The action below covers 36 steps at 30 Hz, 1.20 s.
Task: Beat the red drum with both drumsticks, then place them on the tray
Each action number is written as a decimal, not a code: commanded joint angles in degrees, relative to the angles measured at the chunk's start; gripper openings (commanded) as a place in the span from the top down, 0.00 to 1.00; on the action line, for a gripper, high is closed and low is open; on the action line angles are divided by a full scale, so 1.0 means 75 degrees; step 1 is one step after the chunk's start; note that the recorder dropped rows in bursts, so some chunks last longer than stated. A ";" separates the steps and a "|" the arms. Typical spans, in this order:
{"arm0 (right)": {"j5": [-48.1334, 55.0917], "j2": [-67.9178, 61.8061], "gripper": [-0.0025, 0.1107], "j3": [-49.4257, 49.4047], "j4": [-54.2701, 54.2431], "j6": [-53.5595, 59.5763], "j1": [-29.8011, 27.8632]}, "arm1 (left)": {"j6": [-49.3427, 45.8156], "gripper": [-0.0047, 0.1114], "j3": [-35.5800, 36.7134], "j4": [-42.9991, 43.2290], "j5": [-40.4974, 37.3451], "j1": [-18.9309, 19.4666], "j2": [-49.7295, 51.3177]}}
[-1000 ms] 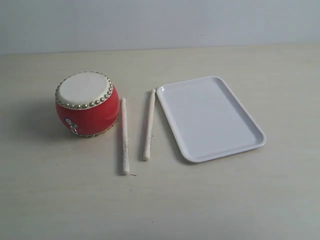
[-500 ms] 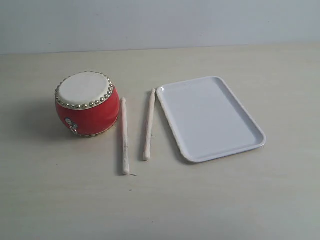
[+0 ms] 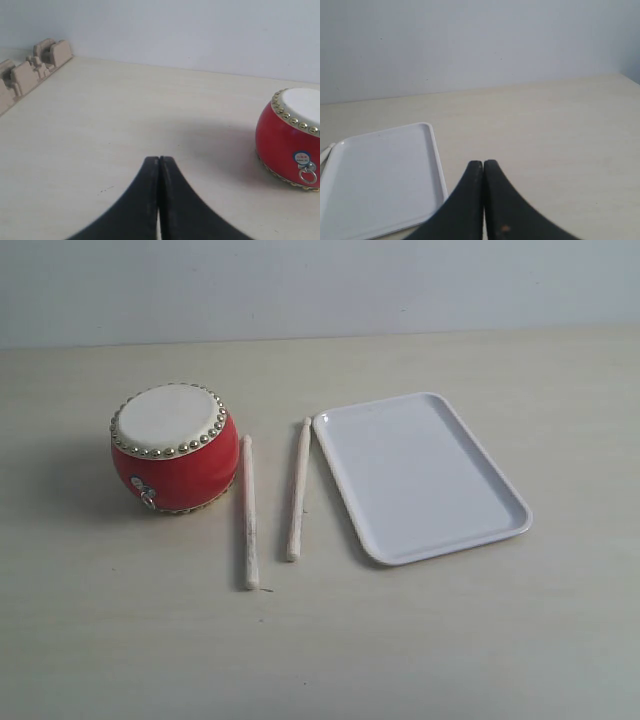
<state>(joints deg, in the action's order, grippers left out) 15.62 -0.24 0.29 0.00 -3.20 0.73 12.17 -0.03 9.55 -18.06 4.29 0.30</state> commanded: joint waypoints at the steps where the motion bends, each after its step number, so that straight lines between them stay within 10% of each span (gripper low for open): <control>1: -0.0044 0.0033 0.98 -0.0039 0.0000 0.0013 -0.0057 | 0.0024 0.96 0.0004 0.0035 0.0022 -0.0038 -0.0040; 36: -0.0954 0.0033 0.98 -0.0039 -0.0643 0.0013 -0.0057 | 0.0024 0.96 0.0004 0.0035 0.0022 -0.0038 -0.0040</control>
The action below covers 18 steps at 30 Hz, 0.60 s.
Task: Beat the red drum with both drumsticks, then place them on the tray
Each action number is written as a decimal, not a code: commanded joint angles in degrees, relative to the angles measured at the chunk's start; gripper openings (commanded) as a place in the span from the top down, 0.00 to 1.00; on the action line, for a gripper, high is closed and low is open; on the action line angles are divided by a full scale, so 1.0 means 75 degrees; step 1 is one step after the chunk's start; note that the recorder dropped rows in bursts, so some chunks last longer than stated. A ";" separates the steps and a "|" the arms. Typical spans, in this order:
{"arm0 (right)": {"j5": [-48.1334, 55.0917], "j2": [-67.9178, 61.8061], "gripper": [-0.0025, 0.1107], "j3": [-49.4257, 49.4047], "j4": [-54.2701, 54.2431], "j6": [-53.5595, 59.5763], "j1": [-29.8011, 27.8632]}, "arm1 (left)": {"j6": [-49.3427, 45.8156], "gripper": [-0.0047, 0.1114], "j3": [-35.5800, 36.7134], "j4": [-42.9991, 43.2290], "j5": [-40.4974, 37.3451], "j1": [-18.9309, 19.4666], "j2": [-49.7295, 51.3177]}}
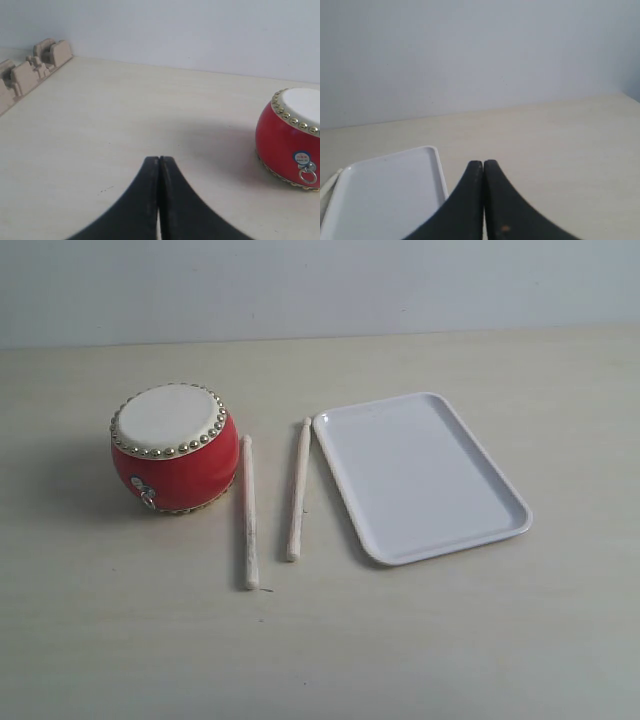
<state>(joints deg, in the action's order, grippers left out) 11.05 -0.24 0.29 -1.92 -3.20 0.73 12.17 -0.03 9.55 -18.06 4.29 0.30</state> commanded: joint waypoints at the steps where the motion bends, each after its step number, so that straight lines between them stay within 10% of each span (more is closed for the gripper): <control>1: -0.0464 0.0033 0.98 -0.0039 -0.0504 0.0013 -0.0057 | 0.0024 0.96 0.0004 0.0035 0.0022 -0.0038 -0.0040; 18: -0.3850 0.0033 0.98 -0.0039 -0.2884 -0.1324 -0.0057 | 0.0024 0.96 0.0004 0.0035 0.0022 -0.0038 -0.0040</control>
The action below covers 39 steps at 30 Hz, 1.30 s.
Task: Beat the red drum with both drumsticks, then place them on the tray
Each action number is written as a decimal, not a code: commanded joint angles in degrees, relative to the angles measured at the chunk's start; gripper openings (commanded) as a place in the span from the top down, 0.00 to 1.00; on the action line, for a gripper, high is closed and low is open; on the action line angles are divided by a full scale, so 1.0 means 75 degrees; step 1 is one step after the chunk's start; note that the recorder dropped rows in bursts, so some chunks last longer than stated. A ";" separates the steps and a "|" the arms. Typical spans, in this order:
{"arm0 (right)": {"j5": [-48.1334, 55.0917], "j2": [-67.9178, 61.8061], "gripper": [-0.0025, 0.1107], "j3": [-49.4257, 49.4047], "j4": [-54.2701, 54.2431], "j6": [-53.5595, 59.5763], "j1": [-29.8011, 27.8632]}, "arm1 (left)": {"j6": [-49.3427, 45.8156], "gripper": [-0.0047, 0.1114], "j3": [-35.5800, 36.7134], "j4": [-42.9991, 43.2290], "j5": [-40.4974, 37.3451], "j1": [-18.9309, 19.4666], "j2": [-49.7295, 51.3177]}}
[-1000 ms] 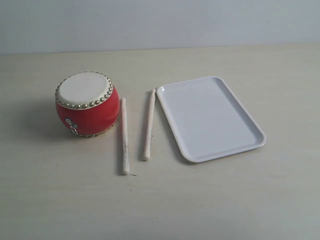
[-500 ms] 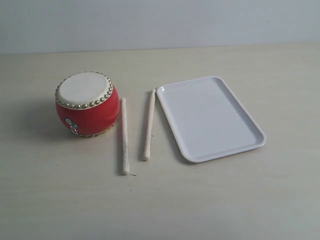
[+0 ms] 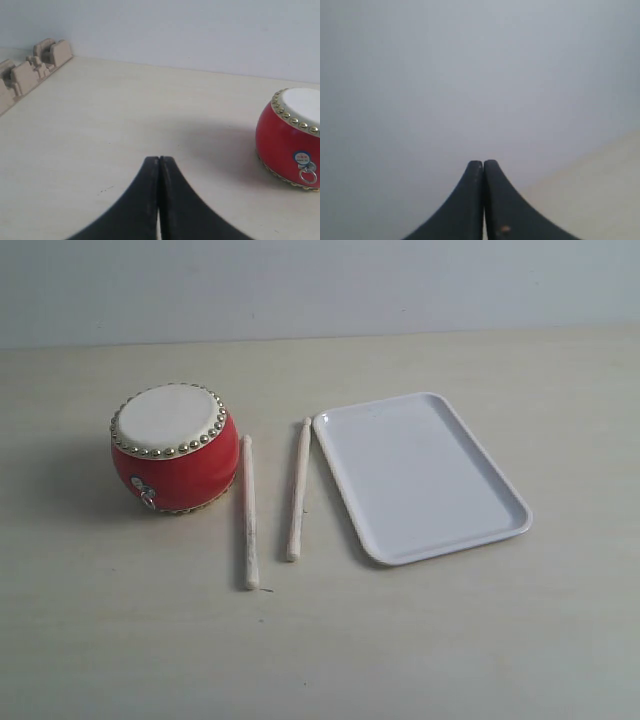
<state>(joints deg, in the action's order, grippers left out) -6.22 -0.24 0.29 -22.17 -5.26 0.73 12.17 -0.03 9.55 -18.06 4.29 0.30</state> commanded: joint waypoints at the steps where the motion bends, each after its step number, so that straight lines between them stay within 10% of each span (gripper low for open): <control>1: -0.1789 0.0033 0.98 -0.0039 -0.0106 -0.1484 -0.0057 | 0.0024 0.96 0.0004 0.0035 0.0022 -0.0038 -0.0040; 18: 0.3104 -0.5494 0.98 0.4696 0.2211 -0.1794 -0.0057 | 0.0024 0.96 0.0004 0.0035 0.0022 -0.0038 -0.0040; 26: 0.6488 -0.8693 0.98 0.6482 -0.0175 0.0977 -0.0057 | 0.0024 0.96 0.0004 0.0035 0.0022 -0.0038 -0.0040; 39: 0.7588 -0.9676 0.98 0.6639 -0.0987 0.1980 0.1541 | 0.0024 0.96 0.0004 0.0035 0.0022 -0.0038 -0.0040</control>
<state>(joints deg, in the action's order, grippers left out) 50.18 -72.41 49.33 -29.74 9.51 8.35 12.17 -0.03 9.55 -18.06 4.29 0.30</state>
